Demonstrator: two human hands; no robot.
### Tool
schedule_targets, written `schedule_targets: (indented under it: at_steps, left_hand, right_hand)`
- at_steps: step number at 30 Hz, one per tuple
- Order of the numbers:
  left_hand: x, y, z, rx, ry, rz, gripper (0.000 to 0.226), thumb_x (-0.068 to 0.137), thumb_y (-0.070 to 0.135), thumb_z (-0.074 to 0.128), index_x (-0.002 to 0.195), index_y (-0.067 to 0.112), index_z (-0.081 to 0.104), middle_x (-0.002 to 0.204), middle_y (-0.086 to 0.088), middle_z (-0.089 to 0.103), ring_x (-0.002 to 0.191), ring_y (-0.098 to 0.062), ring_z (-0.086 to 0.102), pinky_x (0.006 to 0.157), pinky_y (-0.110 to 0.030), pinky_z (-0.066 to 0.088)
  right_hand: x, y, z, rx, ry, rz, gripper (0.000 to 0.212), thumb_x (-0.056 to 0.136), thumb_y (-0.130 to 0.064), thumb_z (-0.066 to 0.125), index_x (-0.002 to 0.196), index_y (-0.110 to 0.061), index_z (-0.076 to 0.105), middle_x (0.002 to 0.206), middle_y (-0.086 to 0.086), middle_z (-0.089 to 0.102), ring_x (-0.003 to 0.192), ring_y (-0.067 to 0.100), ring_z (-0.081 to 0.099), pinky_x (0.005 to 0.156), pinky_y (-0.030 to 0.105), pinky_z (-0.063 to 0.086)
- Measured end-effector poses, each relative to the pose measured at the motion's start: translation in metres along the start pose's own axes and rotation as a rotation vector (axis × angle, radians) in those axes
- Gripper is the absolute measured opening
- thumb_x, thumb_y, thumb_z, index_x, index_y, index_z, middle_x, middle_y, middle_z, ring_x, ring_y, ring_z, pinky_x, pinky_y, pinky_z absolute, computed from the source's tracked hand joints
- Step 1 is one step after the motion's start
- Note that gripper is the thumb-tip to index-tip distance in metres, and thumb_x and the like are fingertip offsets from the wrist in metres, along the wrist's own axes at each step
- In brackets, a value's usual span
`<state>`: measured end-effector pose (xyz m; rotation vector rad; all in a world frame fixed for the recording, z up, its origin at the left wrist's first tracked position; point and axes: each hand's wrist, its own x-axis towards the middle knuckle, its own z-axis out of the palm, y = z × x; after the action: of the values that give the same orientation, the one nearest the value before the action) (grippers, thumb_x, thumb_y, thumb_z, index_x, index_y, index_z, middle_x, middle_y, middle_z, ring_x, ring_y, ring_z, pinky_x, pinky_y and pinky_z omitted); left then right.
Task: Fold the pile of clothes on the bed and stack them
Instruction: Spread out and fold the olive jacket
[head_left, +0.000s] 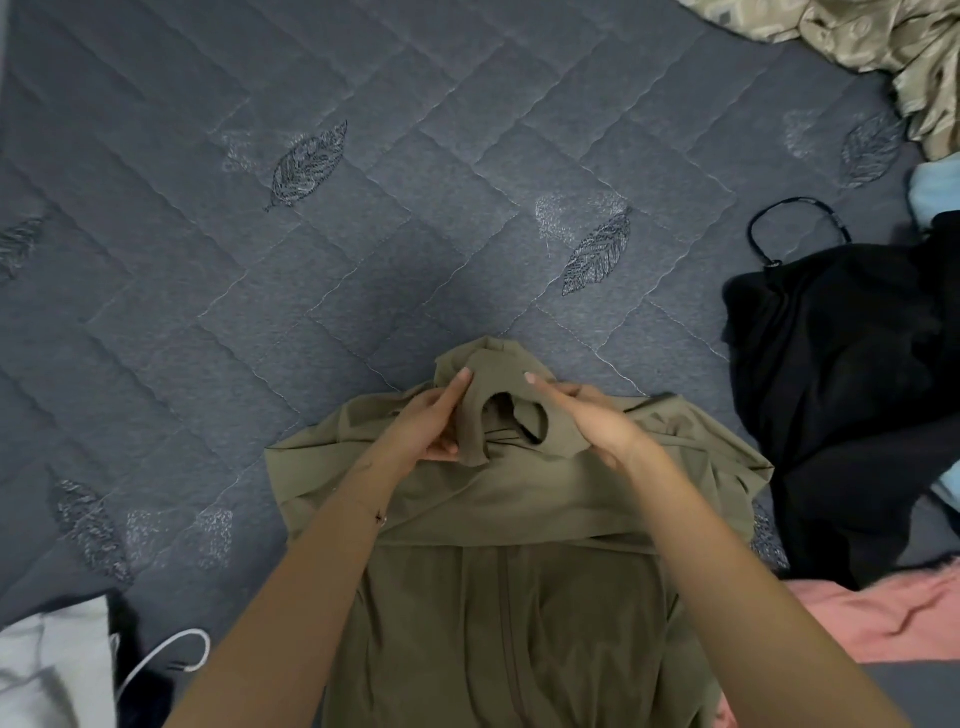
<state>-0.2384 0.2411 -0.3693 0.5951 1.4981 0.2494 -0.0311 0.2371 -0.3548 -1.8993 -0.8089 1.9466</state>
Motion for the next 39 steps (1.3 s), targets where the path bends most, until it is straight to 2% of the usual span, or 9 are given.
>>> schedule_targets:
  at_steps: [3,6,12,18,24,31,34,36,39]
  left_hand:
    - [0.0,0.0,0.001,0.057,0.061,0.133,0.049,0.074,0.067,0.062,0.084,0.02,0.064,0.066,0.005,0.059,0.06,-0.01,0.057,0.064,-0.027,0.055]
    - [-0.006,0.006,0.0,-0.012,0.082,0.307,0.016,0.083,0.032,0.073,0.081,0.02,0.064,0.067,0.015,0.069,0.064,0.001,0.065,0.059,-0.012,0.048]
    - [-0.027,0.04,-0.014,-0.022,0.243,0.689,0.018,0.085,0.006,0.071,0.078,0.019,0.061,0.081,0.01,0.063,0.077,0.003,0.059,0.075,-0.013,0.047]
    - [-0.047,0.041,-0.019,-0.008,0.16,0.801,0.034,0.083,-0.014,0.061,0.072,0.013,0.045,0.103,0.006,0.069,0.1,-0.006,0.065,0.089,-0.02,0.049]
    - [-0.054,-0.035,-0.019,0.222,0.049,0.639,0.04,0.081,-0.018,0.06,0.07,0.015,0.041,0.091,0.001,0.067,0.095,0.008,0.063,0.083,-0.011,0.046]
    - [-0.056,-0.112,-0.005,0.618,0.063,0.58,0.022,0.083,0.005,0.067,0.084,0.022,0.054,0.107,0.0,0.067,0.112,-0.018,0.06,0.105,-0.044,0.04]
    - [-0.065,-0.132,0.001,0.991,0.041,0.616,0.054,0.09,0.028,0.062,0.141,0.03,0.043,0.146,0.003,0.045,0.141,-0.019,0.032,0.118,-0.05,0.015]
    - [-0.072,-0.144,0.007,1.161,0.022,0.579,0.058,0.097,0.04,0.05,0.15,0.04,0.027,0.16,0.006,0.02,0.149,-0.015,0.006,0.119,-0.05,0.0]
    - [-0.084,-0.161,0.014,1.37,-0.01,0.568,0.047,0.1,0.048,0.04,0.146,0.045,0.033,0.163,0.004,0.003,0.149,-0.017,-0.009,0.116,-0.049,-0.013]
  right_hand:
    - [-0.005,-0.003,0.002,0.11,-0.032,-0.101,0.042,0.081,-0.029,0.075,0.1,0.008,0.068,0.094,0.012,0.073,0.08,0.017,0.065,0.076,0.024,0.051]
    - [-0.009,-0.014,0.001,0.104,0.134,-0.28,0.013,0.084,-0.008,0.072,0.08,0.003,0.066,0.07,0.007,0.061,0.063,0.011,0.054,0.063,0.025,0.044]
    - [-0.019,-0.037,-0.006,0.155,0.481,-0.544,0.024,0.083,-0.004,0.072,0.07,-0.022,0.066,0.068,-0.014,0.063,0.064,-0.005,0.053,0.07,0.016,0.043]
    - [-0.039,-0.038,-0.001,0.232,0.388,-0.628,0.035,0.081,0.015,0.065,0.073,-0.019,0.063,0.068,-0.017,0.068,0.07,-0.004,0.06,0.08,0.015,0.048]
    - [-0.068,0.015,0.012,0.005,0.213,-0.509,0.03,0.079,0.017,0.066,0.076,-0.013,0.062,0.073,0.001,0.062,0.064,-0.005,0.057,0.072,0.013,0.045]
    - [-0.079,0.098,0.032,-0.293,0.202,-0.284,0.012,0.081,0.006,0.069,0.088,-0.004,0.07,0.08,0.004,0.066,0.077,0.013,0.058,0.077,0.023,0.043]
    - [-0.088,0.126,0.039,-0.61,0.205,-0.261,0.019,0.084,-0.011,0.07,0.103,-0.01,0.072,0.106,0.005,0.071,0.1,0.018,0.063,0.09,0.026,0.044]
    - [-0.098,0.138,0.046,-0.768,0.188,-0.251,0.031,0.088,-0.022,0.068,0.119,-0.017,0.068,0.125,0.003,0.065,0.122,0.022,0.054,0.105,0.03,0.037]
    - [-0.114,0.152,0.054,-0.913,0.113,-0.198,0.047,0.093,-0.037,0.06,0.139,-0.028,0.051,0.151,-0.002,0.042,0.145,0.021,0.024,0.118,0.034,0.014]
